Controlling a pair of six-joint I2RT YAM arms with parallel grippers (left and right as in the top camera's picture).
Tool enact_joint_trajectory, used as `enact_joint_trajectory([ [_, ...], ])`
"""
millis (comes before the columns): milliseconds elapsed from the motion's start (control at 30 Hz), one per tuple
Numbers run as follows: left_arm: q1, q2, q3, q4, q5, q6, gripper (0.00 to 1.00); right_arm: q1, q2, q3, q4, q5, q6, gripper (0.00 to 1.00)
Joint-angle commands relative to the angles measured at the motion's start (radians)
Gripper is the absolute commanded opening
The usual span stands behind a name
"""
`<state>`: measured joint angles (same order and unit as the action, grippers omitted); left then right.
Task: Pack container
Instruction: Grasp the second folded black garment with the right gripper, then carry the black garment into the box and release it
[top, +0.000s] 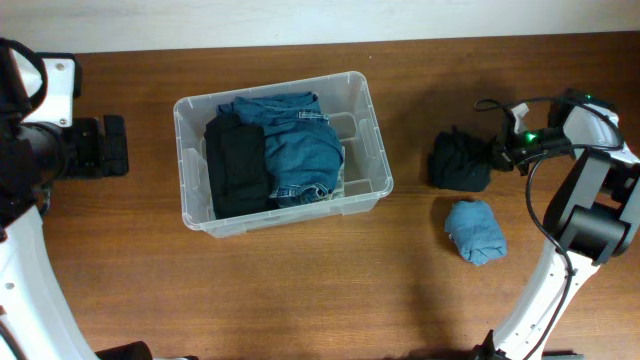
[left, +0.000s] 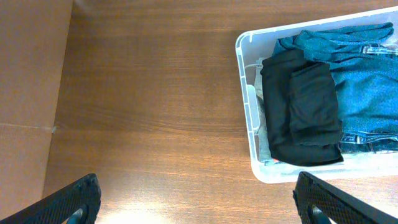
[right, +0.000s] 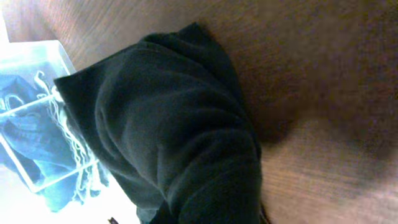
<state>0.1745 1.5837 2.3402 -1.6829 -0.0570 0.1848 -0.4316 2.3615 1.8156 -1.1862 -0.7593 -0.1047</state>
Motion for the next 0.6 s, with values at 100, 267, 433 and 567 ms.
enact_joint_trajectory([
  [100,0.004,-0.011,0.000,0.002,0.000,-0.013,1.00,0.093,-0.371,0.025,-0.007,-0.187,0.013,0.04],
  [267,0.004,-0.011,0.000,0.002,0.000,-0.012,1.00,0.353,-0.631,0.025,0.124,-0.187,0.109,0.04],
  [433,0.004,-0.011,0.000,0.002,0.000,-0.012,1.00,0.602,-0.597,0.024,0.257,-0.015,0.303,0.04],
  [567,0.004,-0.011,0.000,0.002,0.001,-0.013,1.00,0.750,-0.485,0.024,0.309,0.194,0.463,0.04],
])
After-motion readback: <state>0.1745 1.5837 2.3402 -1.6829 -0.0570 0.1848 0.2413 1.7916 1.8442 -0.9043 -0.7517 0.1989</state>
